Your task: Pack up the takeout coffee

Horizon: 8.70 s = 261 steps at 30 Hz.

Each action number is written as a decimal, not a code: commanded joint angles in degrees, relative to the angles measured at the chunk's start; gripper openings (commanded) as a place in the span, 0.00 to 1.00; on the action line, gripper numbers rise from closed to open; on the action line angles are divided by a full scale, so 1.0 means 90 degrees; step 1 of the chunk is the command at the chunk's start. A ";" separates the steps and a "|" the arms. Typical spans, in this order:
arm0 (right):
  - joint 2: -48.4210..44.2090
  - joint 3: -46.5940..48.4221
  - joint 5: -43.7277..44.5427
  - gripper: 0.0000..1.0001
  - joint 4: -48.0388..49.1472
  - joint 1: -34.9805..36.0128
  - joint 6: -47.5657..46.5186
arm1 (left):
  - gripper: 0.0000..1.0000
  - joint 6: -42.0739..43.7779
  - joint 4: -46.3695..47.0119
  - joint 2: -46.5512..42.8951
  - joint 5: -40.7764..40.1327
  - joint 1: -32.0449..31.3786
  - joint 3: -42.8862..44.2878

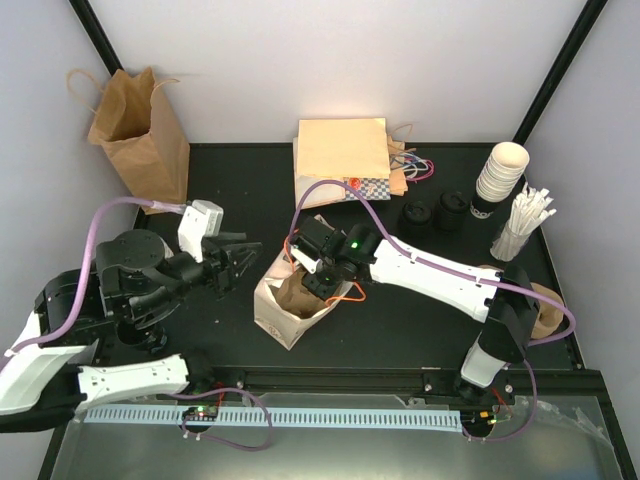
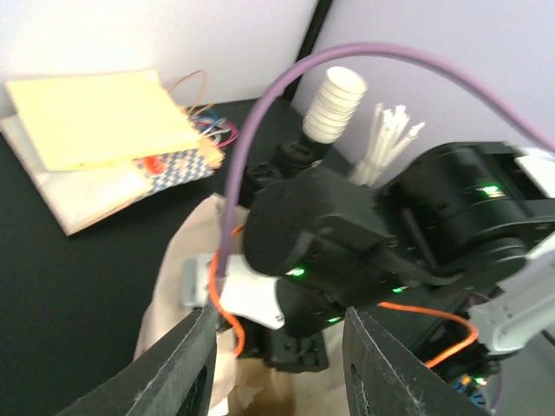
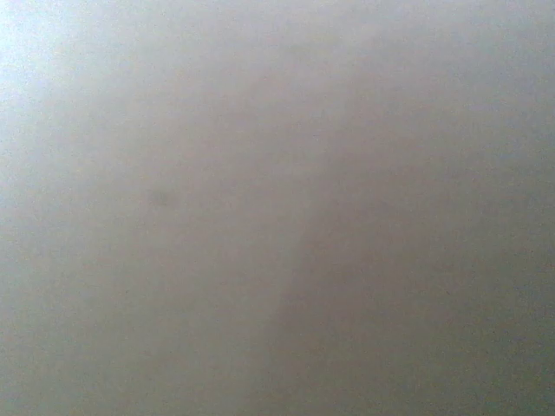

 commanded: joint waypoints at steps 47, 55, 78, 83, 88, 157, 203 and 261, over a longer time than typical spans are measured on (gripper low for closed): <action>-0.0602 -0.0074 0.0244 0.31 0.0172 0.0076 -0.0055 | 0.27 0.0488 0.1169 0.0970 0.3615 0.2922 -0.1172; -0.0602 -0.0064 0.0227 0.31 0.0172 0.0079 -0.0069 | 0.10 0.0569 0.1093 0.1068 0.3642 0.3025 -0.1165; -0.0865 -0.0271 0.0325 0.31 0.0386 0.0088 -0.0048 | 0.01 0.0955 0.0166 0.1149 0.3057 0.4048 -0.1233; -0.0910 -0.0269 0.0337 0.31 0.0406 0.0095 -0.0058 | 0.02 0.1156 0.0049 0.1308 0.2972 0.4318 -0.1313; -0.0970 -0.0298 0.0358 0.31 0.0427 0.0145 -0.0113 | 0.01 0.1297 0.0013 0.1392 0.2834 0.4555 -0.1397; 0.1676 0.0616 0.0086 0.31 0.0231 0.0401 0.0721 | 0.01 0.1027 0.0368 0.0299 0.2520 0.5058 -0.1399; 0.2330 0.0173 0.0612 0.80 0.0357 0.0620 0.0138 | 0.02 0.1573 -0.0137 0.0300 0.2234 0.5664 -0.1103; 0.0770 0.1032 0.1027 1.00 -0.0540 0.0645 0.0609 | 0.60 0.1717 -0.0166 -0.0305 0.4602 0.5664 -0.1825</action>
